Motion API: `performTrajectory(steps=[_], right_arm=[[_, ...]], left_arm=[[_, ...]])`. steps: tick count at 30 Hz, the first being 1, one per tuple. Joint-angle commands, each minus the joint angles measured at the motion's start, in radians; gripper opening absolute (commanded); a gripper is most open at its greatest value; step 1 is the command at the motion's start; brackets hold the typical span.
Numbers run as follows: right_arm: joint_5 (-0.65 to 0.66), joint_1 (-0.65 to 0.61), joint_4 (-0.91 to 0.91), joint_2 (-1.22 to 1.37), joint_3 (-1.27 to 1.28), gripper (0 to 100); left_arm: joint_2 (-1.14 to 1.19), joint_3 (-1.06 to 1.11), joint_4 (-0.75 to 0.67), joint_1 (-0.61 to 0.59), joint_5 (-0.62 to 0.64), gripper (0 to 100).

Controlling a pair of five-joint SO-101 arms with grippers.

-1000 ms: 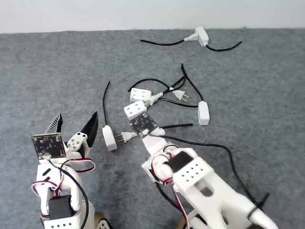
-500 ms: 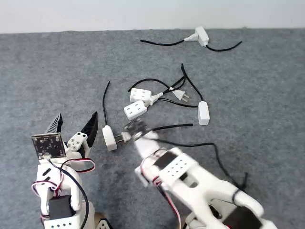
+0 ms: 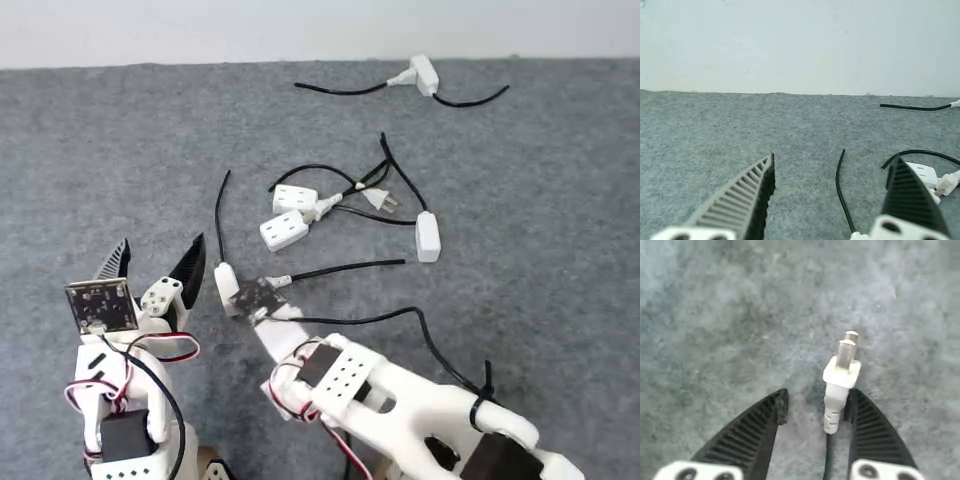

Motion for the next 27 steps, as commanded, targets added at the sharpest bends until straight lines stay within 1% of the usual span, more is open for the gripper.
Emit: performTrajectory(steps=[1,2,4,6,7,9,13,16,18,22,27], right_arm=[[-0.018,0.079,0.004,0.005,0.009,17.3],[-0.008,0.097,0.002,0.005,0.009,13.6],[0.034,0.147,-0.004,0.002,0.008,0.3],[0.08,0.194,-0.002,-0.004,0.009,2.7],[0.098,0.216,-0.007,0.001,0.008,0.2],[0.161,0.245,-0.013,-0.004,0.005,0.9],[0.344,0.257,-0.016,-0.005,0.003,0.8],[0.428,0.263,0.001,-0.005,-0.02,0.8],[0.468,0.275,0.051,-0.007,-0.066,0.8],[0.565,0.32,0.228,-0.007,-0.233,0.8],[0.598,0.398,0.332,-0.007,-0.482,0.8]], left_arm=[[-0.015,-0.013,-0.029,-0.002,0.006,35],[-0.015,-0.013,-0.029,-0.002,0.006,35],[-0.015,-0.013,-0.029,-0.002,0.006,35],[-0.015,-0.013,-0.029,-0.002,0.006,35],[-0.015,-0.013,-0.029,-0.002,0.006,35],[-0.015,-0.013,-0.029,-0.002,0.006,35],[-0.015,-0.012,-0.029,-0.002,0.006,35],[-0.015,-0.012,-0.029,-0.002,0.006,35],[-0.015,-0.012,-0.029,-0.002,0.006,35],[-0.015,-0.012,-0.029,-0.002,0.006,35],[-0.015,-0.012,-0.029,-0.002,0.006,35]])
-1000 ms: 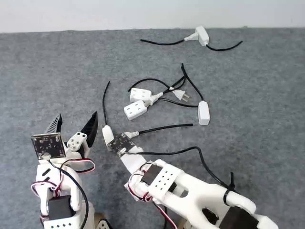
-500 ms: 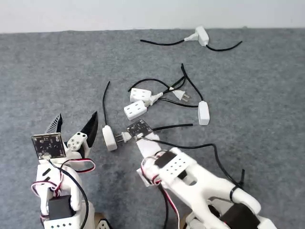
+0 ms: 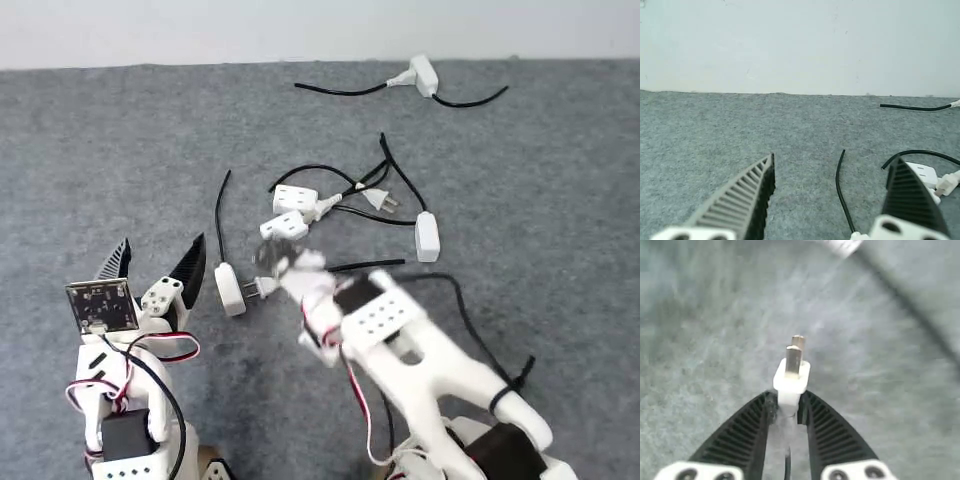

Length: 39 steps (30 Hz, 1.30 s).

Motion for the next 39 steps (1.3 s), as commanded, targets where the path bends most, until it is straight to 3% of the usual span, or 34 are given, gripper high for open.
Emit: performTrajectory(steps=[1,5,10,18,23,28,39], right_arm=[[0.049,0.054,0.084,-0.012,-0.272,0.8],[0.066,0.038,0.074,0.002,-0.402,0.8],[0.037,0.022,-0.061,0.094,-0.496,0.8],[0.008,-0.012,-0.173,0.725,-0.835,0.8],[0.008,-0.005,0.036,1.109,-1.226,0.8],[-0.028,-0.013,0.291,1.274,-1.57,0.8],[-0.107,-0.048,0.748,1.218,-2.064,0.8]], left_arm=[[-0.015,-0.012,-0.029,-0.002,0.006,35],[-0.015,-0.012,-0.029,-0.002,0.006,35],[-0.015,-0.012,-0.029,-0.009,0.011,35],[-0.014,-0.002,-0.043,-0.011,0.011,35],[-0.014,-0.002,-0.046,-0.011,0.008,35],[-0.014,0.004,-0.063,-0.011,0.006,35],[-0.014,0.004,-0.061,-0.011,0.006,35]])
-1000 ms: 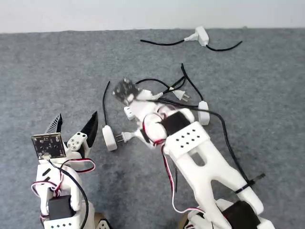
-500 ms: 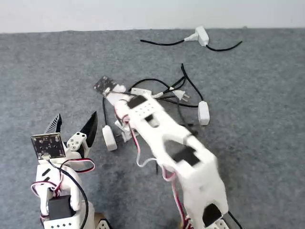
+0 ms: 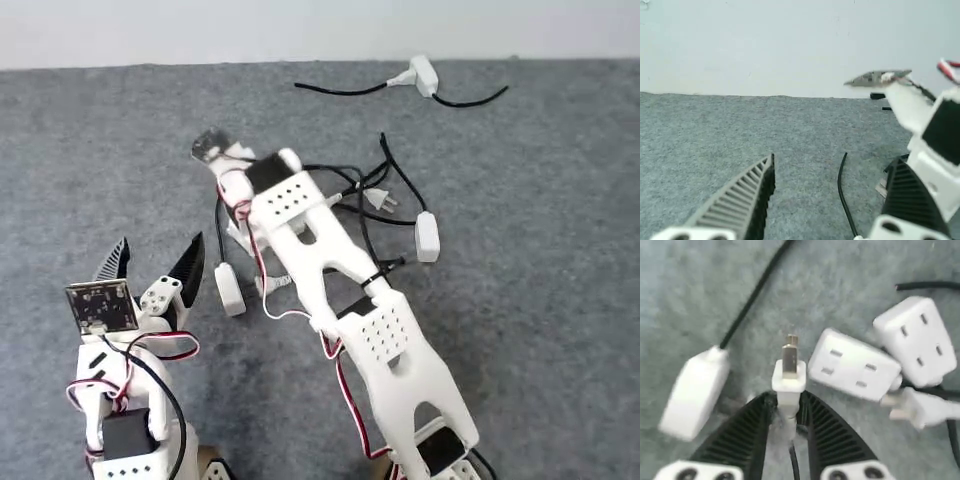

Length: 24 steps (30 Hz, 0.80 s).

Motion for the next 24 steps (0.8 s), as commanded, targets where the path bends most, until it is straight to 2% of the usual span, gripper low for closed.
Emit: performTrajectory(steps=[1,5,10,12,24], right_arm=[[-0.017,-0.045,0.156,-0.077,-0.222,0.8],[-0.017,-0.045,0.154,-0.128,-0.184,2.4],[-0.006,-0.035,0.154,-0.283,-0.015,21.4],[0.012,-0.028,0.153,-0.374,0.074,25.0],[0.015,0.03,0.13,-0.986,0.76,21.2]], left_arm=[[-0.014,-0.015,-0.031,-0.003,0.006,35],[-0.014,-0.015,-0.031,-0.003,0.006,35],[-0.014,-0.015,-0.031,-0.003,0.006,35],[-0.014,-0.013,-0.031,-0.003,0.006,35],[-0.014,-0.013,-0.029,-0.003,0.006,35]])
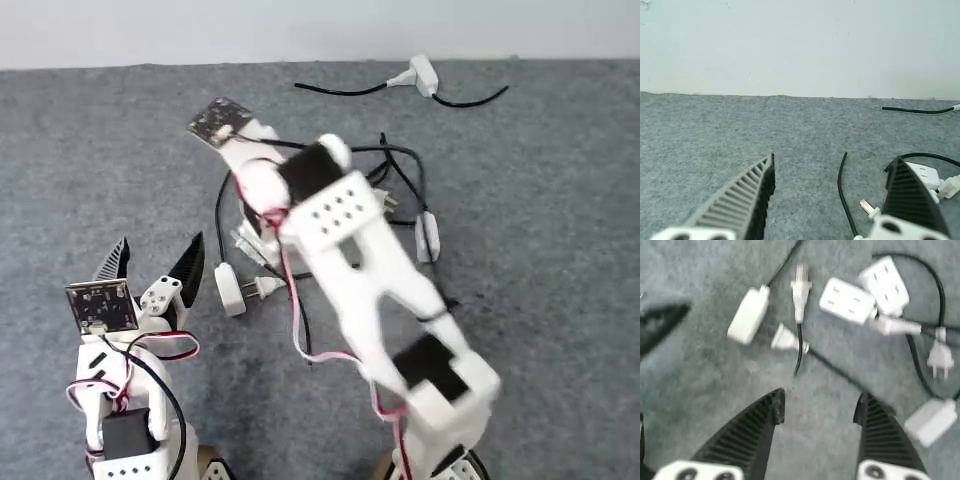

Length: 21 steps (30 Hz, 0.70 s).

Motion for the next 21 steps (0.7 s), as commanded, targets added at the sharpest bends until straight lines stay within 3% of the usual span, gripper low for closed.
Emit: performTrajectory(steps=[1,5,10,21], right_arm=[[0.021,0.067,0.004,-0.278,0.296,21.2],[0.037,0.191,-0.177,-0.456,0.664,21.2],[0.152,0.291,-0.449,-0.63,1.065,21.2],[0.137,0.334,-0.694,-0.74,1.332,21.0]], left_arm=[[-0.014,-0.013,-0.029,-0.003,0.006,35],[-0.014,-0.013,-0.029,-0.002,0.006,35],[-0.014,-0.013,-0.029,0.003,0.006,35],[-0.014,0.013,-0.003,0.124,-0.112,35]])
